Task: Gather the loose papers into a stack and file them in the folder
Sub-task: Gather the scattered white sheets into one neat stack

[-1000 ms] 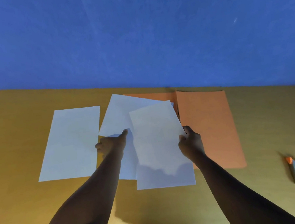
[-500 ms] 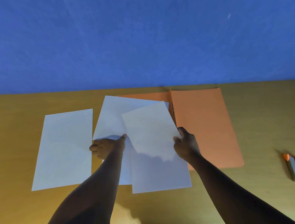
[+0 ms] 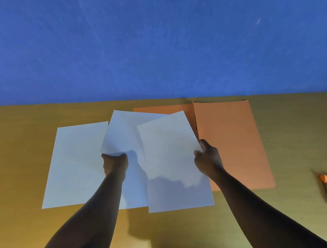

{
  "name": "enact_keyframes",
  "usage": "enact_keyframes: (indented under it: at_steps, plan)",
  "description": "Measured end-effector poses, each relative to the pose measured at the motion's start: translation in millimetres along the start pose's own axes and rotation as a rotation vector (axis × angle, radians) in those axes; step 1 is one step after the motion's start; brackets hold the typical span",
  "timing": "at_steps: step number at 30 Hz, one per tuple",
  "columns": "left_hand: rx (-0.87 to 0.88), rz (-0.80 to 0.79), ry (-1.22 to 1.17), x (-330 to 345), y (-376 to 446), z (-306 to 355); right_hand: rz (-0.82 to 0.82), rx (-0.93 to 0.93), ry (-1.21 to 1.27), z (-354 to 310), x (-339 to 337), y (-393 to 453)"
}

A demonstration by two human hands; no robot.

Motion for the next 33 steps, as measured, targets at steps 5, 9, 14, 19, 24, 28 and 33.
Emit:
enact_keyframes:
  at_steps: [5,9,14,19,24,28,33]
  plan:
    - [0.177,0.065,0.201,-26.4,1.1,10.3,-0.013,-0.005,-0.017,-5.4,7.1,3.0]
    - [0.336,0.266,0.334,-52.3,-9.3,28.3,-0.017,-0.015,-0.035,-10.0,12.7,4.0]
    - [0.425,0.173,-0.027,-57.8,-10.3,27.1,-0.045,-0.024,-0.038,-17.0,19.8,6.4]
    - [0.452,-0.091,-0.384,-49.5,-5.4,34.6,-0.087,-0.08,0.019,-33.6,22.9,8.3]
    - [0.447,-0.139,-0.455,-50.3,-6.3,49.8,-0.132,-0.101,0.046,-44.8,28.8,9.1]
    - [0.508,-0.083,-0.505,-65.6,-12.1,62.2,-0.157,-0.124,0.059,-52.5,35.2,8.1]
    - [0.445,-0.147,-0.503,-63.6,-10.5,62.5,-0.134,-0.123,0.077,-57.5,35.9,9.2]
Point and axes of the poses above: each hand's wrist, its own y-axis towards the middle knuckle, its own x-axis out of the palm, z = x × y, the point moved 10 cm from there along y, towards the middle knuckle, and after that the axes turned 10 degrees about -z, right-handed, at the moved point
